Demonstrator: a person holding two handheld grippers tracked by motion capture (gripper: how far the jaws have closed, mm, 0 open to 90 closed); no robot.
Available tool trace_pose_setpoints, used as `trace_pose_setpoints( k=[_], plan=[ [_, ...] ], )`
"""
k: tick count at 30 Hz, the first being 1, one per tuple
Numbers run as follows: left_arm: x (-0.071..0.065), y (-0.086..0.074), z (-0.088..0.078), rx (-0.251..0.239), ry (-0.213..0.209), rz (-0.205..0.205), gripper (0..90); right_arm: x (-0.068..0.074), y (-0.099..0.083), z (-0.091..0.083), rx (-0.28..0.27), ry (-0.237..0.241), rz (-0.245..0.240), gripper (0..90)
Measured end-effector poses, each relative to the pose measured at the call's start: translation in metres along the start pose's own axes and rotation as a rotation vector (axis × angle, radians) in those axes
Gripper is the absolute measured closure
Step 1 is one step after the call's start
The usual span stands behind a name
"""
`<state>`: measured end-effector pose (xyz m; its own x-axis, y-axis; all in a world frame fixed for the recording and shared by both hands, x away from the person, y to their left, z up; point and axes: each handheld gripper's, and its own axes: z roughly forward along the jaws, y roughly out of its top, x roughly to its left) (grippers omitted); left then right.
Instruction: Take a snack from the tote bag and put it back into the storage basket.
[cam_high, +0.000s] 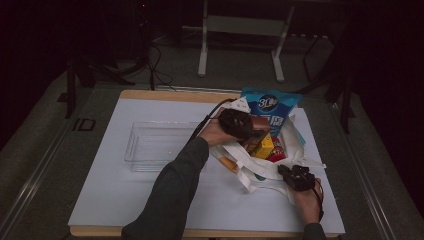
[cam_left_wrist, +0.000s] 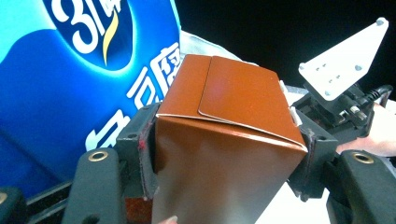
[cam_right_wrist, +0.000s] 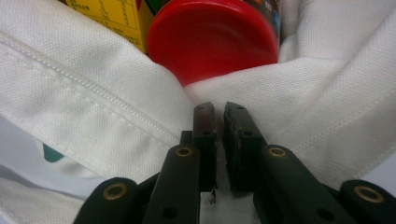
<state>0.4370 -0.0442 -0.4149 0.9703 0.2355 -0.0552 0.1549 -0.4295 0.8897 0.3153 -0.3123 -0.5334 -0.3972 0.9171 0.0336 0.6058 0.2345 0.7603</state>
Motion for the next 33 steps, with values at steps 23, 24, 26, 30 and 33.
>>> trace_pose_setpoints(
  k=[23,24,26,30,33],
  plan=[
    [-0.004,-0.002,0.009,-0.039,0.042,-0.039,39.2,0.000,-0.001,0.000,-0.005,0.002,-0.003,83.6],
    [-0.004,-0.004,0.008,-0.055,0.044,-0.048,39.0,0.000,-0.001,0.000,-0.007,0.001,-0.004,83.6],
    [-0.004,-0.007,0.008,-0.076,0.045,-0.061,38.9,0.000,-0.002,0.000,-0.010,0.000,-0.003,83.6],
    [-0.005,-0.006,0.006,-0.076,0.061,-0.058,39.3,0.000,-0.002,0.000,-0.016,0.002,-0.005,83.6],
    [-0.006,-0.003,0.000,-0.084,0.089,-0.048,40.4,0.000,-0.002,0.000,-0.016,0.001,-0.006,83.5]
  ],
)
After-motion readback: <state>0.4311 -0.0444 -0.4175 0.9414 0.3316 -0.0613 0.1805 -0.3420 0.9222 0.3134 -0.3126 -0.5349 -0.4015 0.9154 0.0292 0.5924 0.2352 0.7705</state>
